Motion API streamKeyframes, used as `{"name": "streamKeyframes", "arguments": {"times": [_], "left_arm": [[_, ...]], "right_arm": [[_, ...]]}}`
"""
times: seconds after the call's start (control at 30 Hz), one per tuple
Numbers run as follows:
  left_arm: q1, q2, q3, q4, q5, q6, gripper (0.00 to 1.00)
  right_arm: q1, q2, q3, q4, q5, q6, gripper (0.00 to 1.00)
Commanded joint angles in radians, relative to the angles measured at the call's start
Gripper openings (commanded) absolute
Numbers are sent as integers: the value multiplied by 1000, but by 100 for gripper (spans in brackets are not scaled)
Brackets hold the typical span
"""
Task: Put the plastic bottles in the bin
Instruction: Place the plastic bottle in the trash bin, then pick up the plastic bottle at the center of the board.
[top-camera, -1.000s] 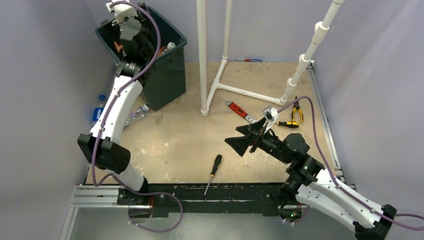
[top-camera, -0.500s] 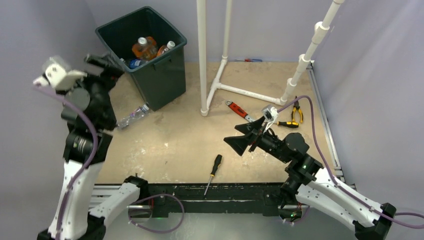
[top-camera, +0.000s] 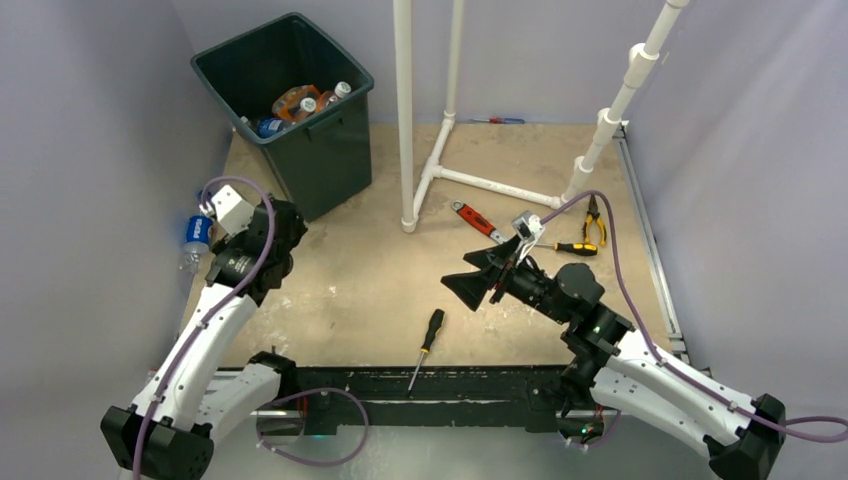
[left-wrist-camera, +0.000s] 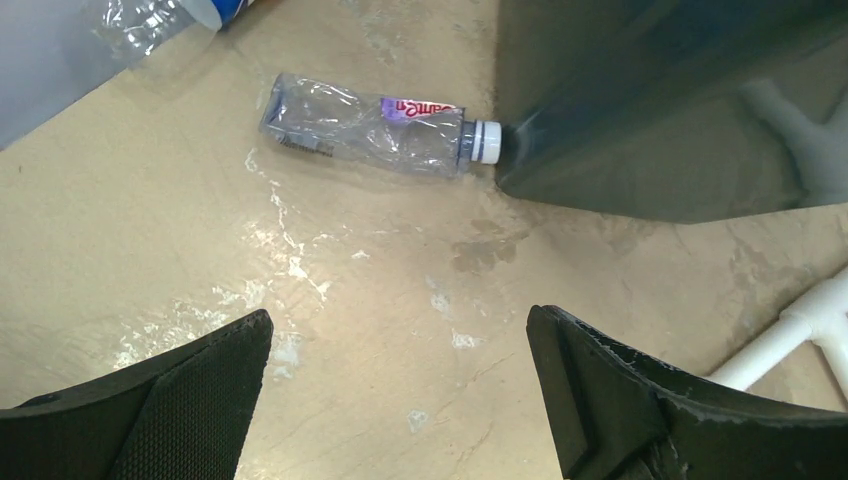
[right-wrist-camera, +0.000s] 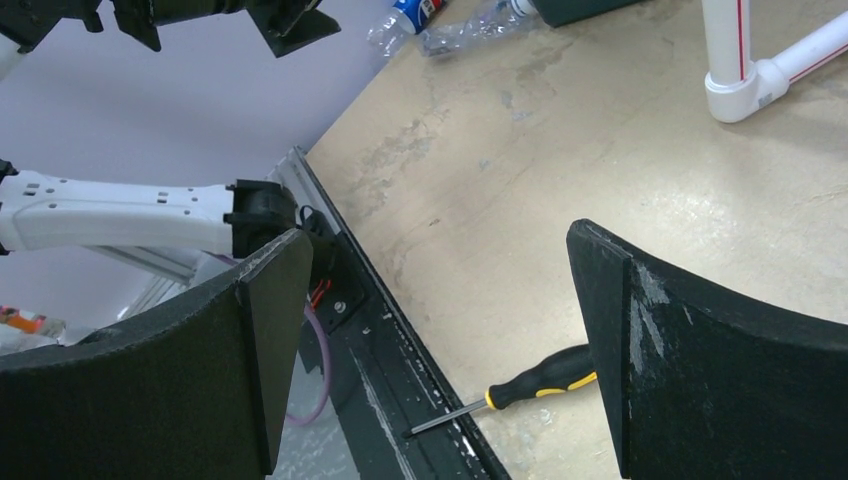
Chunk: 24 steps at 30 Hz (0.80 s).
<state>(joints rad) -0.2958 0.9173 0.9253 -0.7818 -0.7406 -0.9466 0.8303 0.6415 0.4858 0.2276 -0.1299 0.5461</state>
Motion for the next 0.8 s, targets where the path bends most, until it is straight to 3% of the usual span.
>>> {"name": "streamKeyframes", "arguments": {"times": [0.0, 0.2, 0.5, 0.77], "left_arm": [[9, -7, -37, 38, -62, -95, 99], [101, 100, -37, 35, -40, -101, 99], [289, 98, -49, 110, 92, -129, 98], [536, 238, -62, 242, 275, -197, 92]], "right_arm": [[1, -4, -27, 43, 2, 9, 99], [1, -37, -100, 95, 13, 44, 99], [1, -30, -101, 107, -13, 43, 99], [1, -27, -100, 100, -3, 45, 99]]}}
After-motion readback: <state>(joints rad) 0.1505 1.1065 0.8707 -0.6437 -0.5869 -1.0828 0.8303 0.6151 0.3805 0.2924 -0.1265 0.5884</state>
